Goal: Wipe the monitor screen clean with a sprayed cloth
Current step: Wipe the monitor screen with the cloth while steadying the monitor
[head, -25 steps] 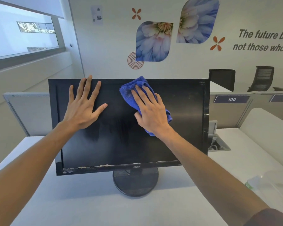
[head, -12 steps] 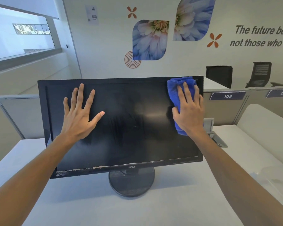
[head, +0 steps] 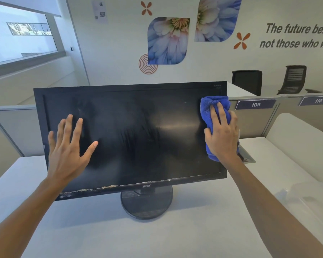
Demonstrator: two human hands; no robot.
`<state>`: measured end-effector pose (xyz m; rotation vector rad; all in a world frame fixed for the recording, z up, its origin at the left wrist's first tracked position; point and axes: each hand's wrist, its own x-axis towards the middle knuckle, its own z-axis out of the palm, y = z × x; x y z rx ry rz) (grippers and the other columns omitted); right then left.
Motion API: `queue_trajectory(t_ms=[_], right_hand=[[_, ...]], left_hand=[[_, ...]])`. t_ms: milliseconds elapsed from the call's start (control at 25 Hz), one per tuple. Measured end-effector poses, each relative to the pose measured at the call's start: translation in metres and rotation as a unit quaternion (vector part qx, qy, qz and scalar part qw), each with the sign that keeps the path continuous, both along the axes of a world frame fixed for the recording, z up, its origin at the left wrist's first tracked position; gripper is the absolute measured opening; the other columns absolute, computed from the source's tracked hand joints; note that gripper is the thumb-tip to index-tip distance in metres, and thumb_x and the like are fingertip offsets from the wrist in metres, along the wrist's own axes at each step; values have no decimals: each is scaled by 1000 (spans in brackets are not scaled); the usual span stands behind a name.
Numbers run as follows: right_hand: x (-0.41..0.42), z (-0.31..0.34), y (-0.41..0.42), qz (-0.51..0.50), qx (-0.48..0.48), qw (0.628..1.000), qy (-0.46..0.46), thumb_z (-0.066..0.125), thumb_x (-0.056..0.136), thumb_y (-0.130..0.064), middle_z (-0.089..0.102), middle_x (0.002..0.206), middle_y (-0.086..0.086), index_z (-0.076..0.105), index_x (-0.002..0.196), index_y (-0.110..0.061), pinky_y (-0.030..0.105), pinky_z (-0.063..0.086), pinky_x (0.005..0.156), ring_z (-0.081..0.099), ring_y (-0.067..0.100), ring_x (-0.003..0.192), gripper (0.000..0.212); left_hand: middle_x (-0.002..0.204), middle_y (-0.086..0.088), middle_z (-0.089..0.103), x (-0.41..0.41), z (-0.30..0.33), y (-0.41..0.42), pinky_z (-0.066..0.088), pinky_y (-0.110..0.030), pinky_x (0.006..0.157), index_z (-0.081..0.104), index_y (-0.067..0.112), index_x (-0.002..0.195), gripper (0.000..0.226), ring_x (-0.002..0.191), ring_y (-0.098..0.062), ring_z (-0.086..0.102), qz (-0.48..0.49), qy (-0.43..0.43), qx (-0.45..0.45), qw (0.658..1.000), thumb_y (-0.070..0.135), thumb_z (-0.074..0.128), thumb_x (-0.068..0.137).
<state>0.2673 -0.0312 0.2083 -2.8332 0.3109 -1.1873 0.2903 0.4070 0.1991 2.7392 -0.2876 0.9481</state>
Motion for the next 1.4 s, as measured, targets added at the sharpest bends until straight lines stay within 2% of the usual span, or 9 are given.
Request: queue_trajectory(t_ms=[240,360,520,600,720,800,1160,1280,1400], right_hand=[[-35,-69,11,13,-9,1000,6,65,83,-16,42,150,9,45,142,-11,50,43,100,42,40,125,62],[-50,-86,11,47,-9,999,0,69,79,-8,48,144,12,49,138,-9,51,50,93,47,40,117,63],[-36,-39,13,71,15,996,-60,63,81,-4,44,147,10,46,140,-10,47,45,99,43,37,121,61],[-17,5,12,74,6,994,-83,56,85,-10,37,152,6,42,143,-14,45,40,104,39,36,126,60],[10,49,11,60,-12,997,-45,48,89,-26,24,159,4,32,149,-22,49,32,110,30,38,134,62],[17,39,16,52,-33,998,-20,45,88,-28,21,160,5,28,150,-24,51,29,112,27,40,136,64],[-50,-110,31,173,-130,976,22,67,81,-7,42,148,5,46,139,-20,49,38,105,39,38,130,64],[-64,-121,25,222,-207,950,76,70,79,-9,45,147,4,44,140,-23,47,40,103,42,36,128,68],[-58,-86,26,248,-208,944,59,64,80,-6,44,147,4,44,140,-21,46,43,99,42,35,128,65]], left_hand=[[163,-6,1,-18,-12,31,3,-53,115,12,20,153,82,149,-30,4,54,-5,-24,998,60,35,85],[163,-6,1,-18,-17,41,13,-58,115,7,20,153,84,149,-31,4,57,26,-61,996,61,36,85],[163,1,-5,-18,-19,43,39,-67,97,3,25,153,83,148,-33,6,20,55,-101,993,52,49,90],[162,4,-8,-20,-17,38,44,-68,89,2,26,153,86,148,-35,8,15,60,-124,990,46,52,87],[162,3,-10,-20,-18,36,38,-66,97,0,25,153,85,148,-37,7,4,63,-132,989,48,52,89],[162,2,-11,-19,-20,39,34,-64,102,-1,25,153,85,148,-37,6,-5,59,-124,991,52,50,90],[162,6,-13,-27,-23,39,38,-66,97,-5,28,153,89,148,-34,4,-5,78,-120,990,44,54,88],[162,6,-12,-30,-23,40,39,-66,96,-5,28,153,89,148,-34,6,-8,85,-122,989,45,53,88],[162,5,-11,-31,-22,42,41,-65,95,-5,28,153,88,148,-34,8,-12,82,-118,990,47,51,87]])
